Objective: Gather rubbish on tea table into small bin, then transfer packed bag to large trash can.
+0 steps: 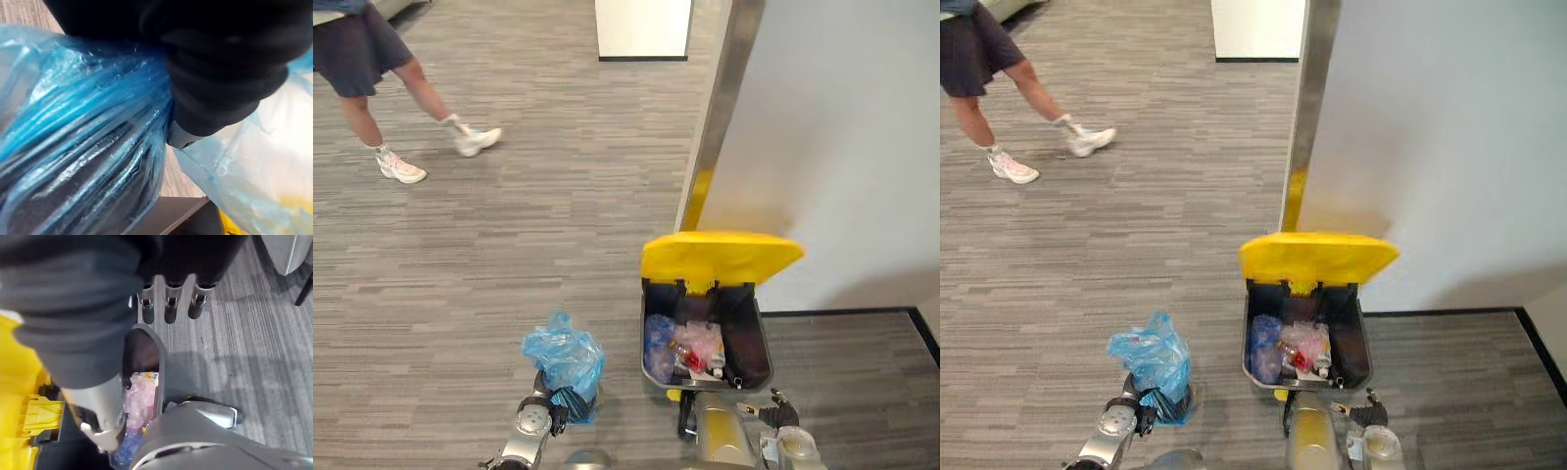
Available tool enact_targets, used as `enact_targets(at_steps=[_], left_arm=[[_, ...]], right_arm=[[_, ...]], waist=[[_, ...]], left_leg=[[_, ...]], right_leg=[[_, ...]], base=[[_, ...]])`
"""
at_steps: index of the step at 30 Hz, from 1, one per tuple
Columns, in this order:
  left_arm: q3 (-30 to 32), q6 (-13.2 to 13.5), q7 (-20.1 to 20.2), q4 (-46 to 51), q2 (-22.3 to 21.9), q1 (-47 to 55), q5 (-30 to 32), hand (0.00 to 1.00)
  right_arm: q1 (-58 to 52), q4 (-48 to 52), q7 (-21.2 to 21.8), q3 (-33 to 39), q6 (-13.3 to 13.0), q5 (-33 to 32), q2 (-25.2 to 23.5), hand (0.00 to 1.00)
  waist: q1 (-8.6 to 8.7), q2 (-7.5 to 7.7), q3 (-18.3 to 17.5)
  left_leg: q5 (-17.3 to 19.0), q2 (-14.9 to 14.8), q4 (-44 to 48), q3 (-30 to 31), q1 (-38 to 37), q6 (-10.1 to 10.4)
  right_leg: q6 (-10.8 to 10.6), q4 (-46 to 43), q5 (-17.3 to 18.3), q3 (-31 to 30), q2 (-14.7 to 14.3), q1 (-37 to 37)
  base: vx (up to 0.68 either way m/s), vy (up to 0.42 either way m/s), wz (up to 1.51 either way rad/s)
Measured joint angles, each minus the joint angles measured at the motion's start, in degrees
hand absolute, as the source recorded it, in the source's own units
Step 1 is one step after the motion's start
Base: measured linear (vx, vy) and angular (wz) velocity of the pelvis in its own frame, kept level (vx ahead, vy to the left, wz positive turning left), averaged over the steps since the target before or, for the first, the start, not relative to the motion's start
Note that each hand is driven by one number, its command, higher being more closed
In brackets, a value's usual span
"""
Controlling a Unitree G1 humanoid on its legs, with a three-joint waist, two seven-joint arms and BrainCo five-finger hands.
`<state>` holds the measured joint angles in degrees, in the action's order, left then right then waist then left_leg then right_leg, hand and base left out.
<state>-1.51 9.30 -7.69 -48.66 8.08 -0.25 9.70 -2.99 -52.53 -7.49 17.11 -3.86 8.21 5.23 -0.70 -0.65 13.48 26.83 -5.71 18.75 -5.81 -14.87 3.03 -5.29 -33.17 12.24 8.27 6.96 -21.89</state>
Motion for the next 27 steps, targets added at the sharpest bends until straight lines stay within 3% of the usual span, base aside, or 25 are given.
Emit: enact_targets(at_steps=[4, 11, 18, 21, 22, 25, 27], left_arm=[[0.0, 0.0, 0.1, 0.0, -1.1, -1.0, 0.0, 1.00], [-0.5, 0.0, 0.1, -0.6, -0.9, 0.8, 0.0, 1.00], [-3.5, 0.0, 0.1, -0.2, 0.0, 1.7, 0.0, 1.00], [-3.8, 0.0, 0.1, 2.1, 0.1, 1.7, 0.0, 1.00], [-4.2, 0.1, 0.1, 4.4, 0.0, 1.7, -0.1, 1.00], [-4.6, 0.7, 0.0, 8.3, 0.0, 1.5, -0.1, 1.00], [-4.6, 1.2, 0.0, 10.5, 0.1, 1.5, -0.1, 1.00]], right_arm=[[0.4, 0.1, 0.0, 1.2, 0.0, -2.1, -0.6, 0.00], [0.4, -1.0, 0.0, -0.3, -0.2, -3.9, -1.6, 0.00], [6.2, 0.0, 0.1, -14.4, -0.4, -4.1, -1.1, 0.00], [10.5, 2.7, 0.0, -20.4, -1.8, -3.0, -1.1, 0.00], [12.9, 3.9, -0.1, -22.4, -2.2, -2.6, -0.8, 0.00], [18.9, 4.6, -0.3, -25.2, -2.5, -0.6, 0.5, 0.00], [23.8, 5.3, -1.2, -27.5, -2.5, 1.2, 1.1, 0.00]], waist=[[0.25, 0.03, -0.2], [1.45, 0.57, -2.6], [1.17, 0.65, -2.9], [0.58, 0.12, -2.5], [-0.23, -0.24, -2.0], [-0.39, -1.22, -0.1], [-1.21, -1.21, 1.3]], left_leg=[[-2.1, -0.3, -1.1, 0.6, 1.0, 1.9], [-4.0, -0.2, -2.8, 0.9, 2.2, 1.9], [-4.0, 0.8, -1.3, 1.1, 7.3, 1.9], [-4.0, 0.9, 0.9, 1.9, 10.6, 1.9], [-3.7, 0.6, 2.9, 2.7, 12.0, 1.7], [-1.8, -0.1, 6.0, 3.8, 14.4, 1.3], [-0.8, -0.3, 9.2, 4.2, 17.0, 1.0]], right_leg=[[1.1, 1.9, -0.8, 1.1, -0.3, -0.2], [1.7, 7.1, -3.9, 1.4, -0.8, 0.6], [2.1, 11.7, -8.5, 1.1, -0.7, -1.7], [2.1, 13.6, -10.1, 1.9, -0.5, -2.6], [1.9, 13.6, -10.3, 2.6, -0.3, -2.6], [1.5, 13.7, -10.7, 3.9, 0.1, -2.7], [1.6, 13.7, -11.6, 4.1, 0.1, -3.7]], base=[[0.16, -0.035, 0.02], [0.04, -0.002, 0.02], [-0.08, -0.004, -0.01], [-0.10, -0.045, 0.18], [-0.09, -0.056, 0.29], [-0.12, -0.044, 0.24], [-0.16, -0.041, 0.09]])
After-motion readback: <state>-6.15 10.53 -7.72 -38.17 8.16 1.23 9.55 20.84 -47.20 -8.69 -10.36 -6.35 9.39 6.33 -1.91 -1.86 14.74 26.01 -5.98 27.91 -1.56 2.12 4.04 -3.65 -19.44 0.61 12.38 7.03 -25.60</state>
